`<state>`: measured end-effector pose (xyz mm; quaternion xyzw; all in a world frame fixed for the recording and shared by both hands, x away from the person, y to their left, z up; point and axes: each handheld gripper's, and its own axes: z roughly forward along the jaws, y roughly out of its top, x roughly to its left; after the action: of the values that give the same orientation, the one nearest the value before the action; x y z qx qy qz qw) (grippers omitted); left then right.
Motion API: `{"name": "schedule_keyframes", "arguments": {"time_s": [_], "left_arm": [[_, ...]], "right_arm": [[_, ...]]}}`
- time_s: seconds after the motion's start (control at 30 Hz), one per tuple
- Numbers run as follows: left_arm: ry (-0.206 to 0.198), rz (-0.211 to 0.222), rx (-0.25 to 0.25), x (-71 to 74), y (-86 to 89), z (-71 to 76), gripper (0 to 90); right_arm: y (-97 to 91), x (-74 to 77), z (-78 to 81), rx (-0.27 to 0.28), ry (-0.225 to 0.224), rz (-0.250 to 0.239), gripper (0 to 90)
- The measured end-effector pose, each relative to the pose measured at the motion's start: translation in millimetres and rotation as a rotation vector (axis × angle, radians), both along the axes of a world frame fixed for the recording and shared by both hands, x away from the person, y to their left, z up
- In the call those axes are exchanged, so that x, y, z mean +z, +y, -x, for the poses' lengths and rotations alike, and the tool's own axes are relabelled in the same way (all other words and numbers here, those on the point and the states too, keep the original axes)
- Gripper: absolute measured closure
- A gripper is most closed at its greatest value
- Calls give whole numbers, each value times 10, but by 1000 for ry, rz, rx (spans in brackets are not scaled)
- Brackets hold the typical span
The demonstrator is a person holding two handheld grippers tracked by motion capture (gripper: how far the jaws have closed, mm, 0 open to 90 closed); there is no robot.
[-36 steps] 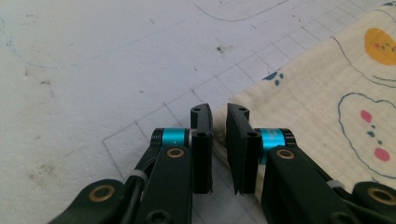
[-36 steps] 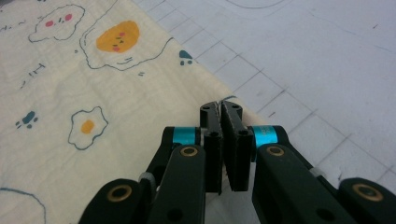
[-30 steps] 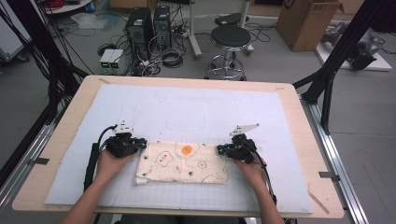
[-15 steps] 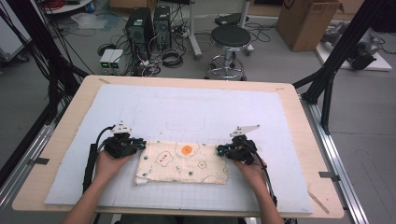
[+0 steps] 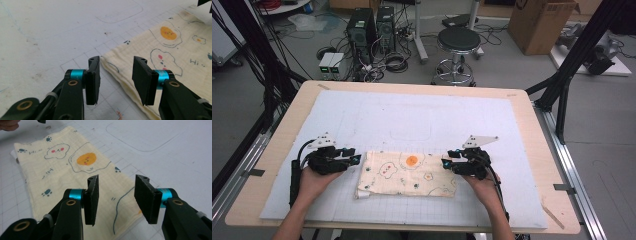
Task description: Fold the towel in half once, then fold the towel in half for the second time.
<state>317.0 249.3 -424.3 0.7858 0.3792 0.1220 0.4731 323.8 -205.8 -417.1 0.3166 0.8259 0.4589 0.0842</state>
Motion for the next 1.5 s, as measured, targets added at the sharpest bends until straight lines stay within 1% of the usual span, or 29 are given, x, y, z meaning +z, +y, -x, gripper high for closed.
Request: {"name": "schedule_keyframes", "arguments": {"time_s": [0.07, 0.1, 0.13, 0.23, 0.37, 0.53, 0.57, 0.7, 0.77, 0.83, 0.93, 1.03, 1.1, 1.17, 1.2, 1.23, 1.27, 1.3, 1.37, 1.4, 1.43, 1.47, 1.5], "left_arm": [[-6, -6, -11, 3, -12, 10, 563], [-11, -6, -11, 4, -20, 15, 559], [-15, -6, -13, 5, -21, 16, 552], [-10, 8, -7, 7, -6, 9, 531], [-17, 23, 4, 16, 13, 8, 519], [-16, 23, 0, 12, 15, 5, 510], [-16, 21, 2, 10, 11, 4, 510], [-15, 10, 2, 4, 3, -1, 502], [-16, 13, 12, -2, -5, -7, 496], [-22, 4, 22, -6, -10, -23, 496], [-22, 10, 28, -3, -27, -57, 496], [-14, 34, 49, -8, -42, -117, 501], [-10, 40, 64, -18, -48, -163, 513], [12, 27, 79, -8, -66, -230, 521], [6, 24, 84, 5, -76, -256, 521], [-1, 39, 85, 11, -93, -275, 525], [-1, 43, 80, 15, -104, -289, 536], [5, 30, 75, 13, -135, -312, 542], [19, 2, 62, -8, -180, -348, 542], [25, 0, 59, -26, -194, -361, 542], [38, -8, 53, -49, -200, -379, 543], [51, -6, 54, -65, -210, -387, 547], [64, -15, 48, -86, -213, -403, 547]], "right_arm": [[13, 9, 18, 9, -6, -3, 536], [18, 15, 29, 12, -1, -1, 531], [25, 17, 34, 14, -8, 1, 528], [33, 11, 34, 12, -4, 10, 506], [35, 12, 37, 9, -7, 17, 503], [42, 3, 27, 10, -17, 27, 496], [43, 3, 32, 3, -9, 29, 496], [35, -2, 23, -5, -7, 33, 494], [25, -8, 9, -14, -8, 36, 494], [8, -19, -20, -19, -7, 37, 494], [-6, -35, -55, -48, -3, 45, 497], [-29, -52, -108, -77, -10, 56, 523], [-49, -61, -152, -94, -1, 58, 530], [-73, -61, -221, -116, 15, 56, 533], [-87, -55, -264, -114, 29, 49, 533], [-96, -53, -299, -116, 47, 39, 533], [-101, -61, -336, -112, 54, 30, 533], [-98, -66, -355, -112, 71, 30, 536], [-101, -106, -399, -108, 90, 38, 548], [-107, -130, -415, -106, 104, 34, 552], [-111, -148, -424, -107, 124, 35, 557], [-109, -165, -429, -106, 140, 41, 561], [-105, -174, -432, -104, 143, 46, 562]]}}
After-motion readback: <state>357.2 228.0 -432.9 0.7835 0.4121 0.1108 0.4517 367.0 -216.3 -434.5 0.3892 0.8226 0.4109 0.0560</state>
